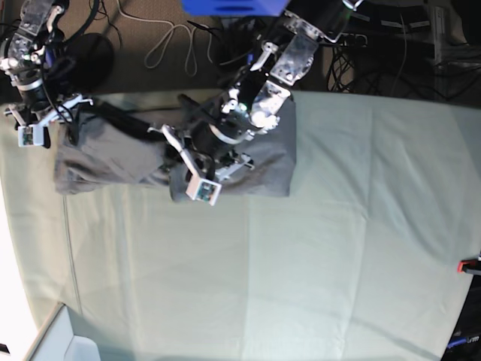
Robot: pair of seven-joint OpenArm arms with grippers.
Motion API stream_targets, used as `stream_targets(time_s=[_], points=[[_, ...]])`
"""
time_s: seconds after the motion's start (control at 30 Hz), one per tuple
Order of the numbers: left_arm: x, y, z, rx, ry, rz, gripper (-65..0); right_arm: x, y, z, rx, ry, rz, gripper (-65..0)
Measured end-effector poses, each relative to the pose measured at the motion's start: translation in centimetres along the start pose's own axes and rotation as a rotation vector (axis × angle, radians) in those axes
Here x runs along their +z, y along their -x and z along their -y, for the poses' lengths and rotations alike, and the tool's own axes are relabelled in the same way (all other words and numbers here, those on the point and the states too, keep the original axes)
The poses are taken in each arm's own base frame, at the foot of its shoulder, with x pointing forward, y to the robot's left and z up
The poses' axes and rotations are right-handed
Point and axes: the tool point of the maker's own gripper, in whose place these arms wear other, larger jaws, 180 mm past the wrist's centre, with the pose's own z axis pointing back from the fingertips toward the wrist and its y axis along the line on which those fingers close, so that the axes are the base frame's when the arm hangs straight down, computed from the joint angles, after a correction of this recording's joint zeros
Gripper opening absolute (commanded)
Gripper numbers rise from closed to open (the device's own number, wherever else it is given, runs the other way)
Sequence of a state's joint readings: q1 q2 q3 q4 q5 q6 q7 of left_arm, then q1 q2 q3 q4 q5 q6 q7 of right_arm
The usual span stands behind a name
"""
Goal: Layout the t-shirt on the table in an organized manner, then fold the t-shirt properly
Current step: 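Fold the strip end held by the left gripper over onto the middle, then lift the other strip end with the right gripper and fold it onto the middle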
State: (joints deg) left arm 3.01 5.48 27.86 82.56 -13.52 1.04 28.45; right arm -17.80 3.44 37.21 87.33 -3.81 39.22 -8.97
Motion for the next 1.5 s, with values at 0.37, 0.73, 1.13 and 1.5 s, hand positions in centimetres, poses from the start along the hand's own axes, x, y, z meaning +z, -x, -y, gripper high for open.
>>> stream_targets(time_s=[0.37,0.73,1.13,1.5], points=[[2.9,-1.0,-5.8,0.115,-0.029,0.031,-37.6,-0.1,-0.6,0.8,-0.005,0.024,0.013,-27.7],[13.2,-1.6,-21.5,0.398,-0.283,0.159,-41.2,-1.7,-1.8,4.4,-0.014,0.102,-0.108,-16.9],[21.2,-1.0,-29.2,0.505,-0.515,0.276,-41.2,-4.7,1.5,0.7,-0.091,-0.012,-0.190,-17.0],[23.1,-1.4,-30.8,0.520,-0.565,0.314,-41.2,-5.2,2.1,0.5,-0.110,-0.027,-0.203,-31.0]])
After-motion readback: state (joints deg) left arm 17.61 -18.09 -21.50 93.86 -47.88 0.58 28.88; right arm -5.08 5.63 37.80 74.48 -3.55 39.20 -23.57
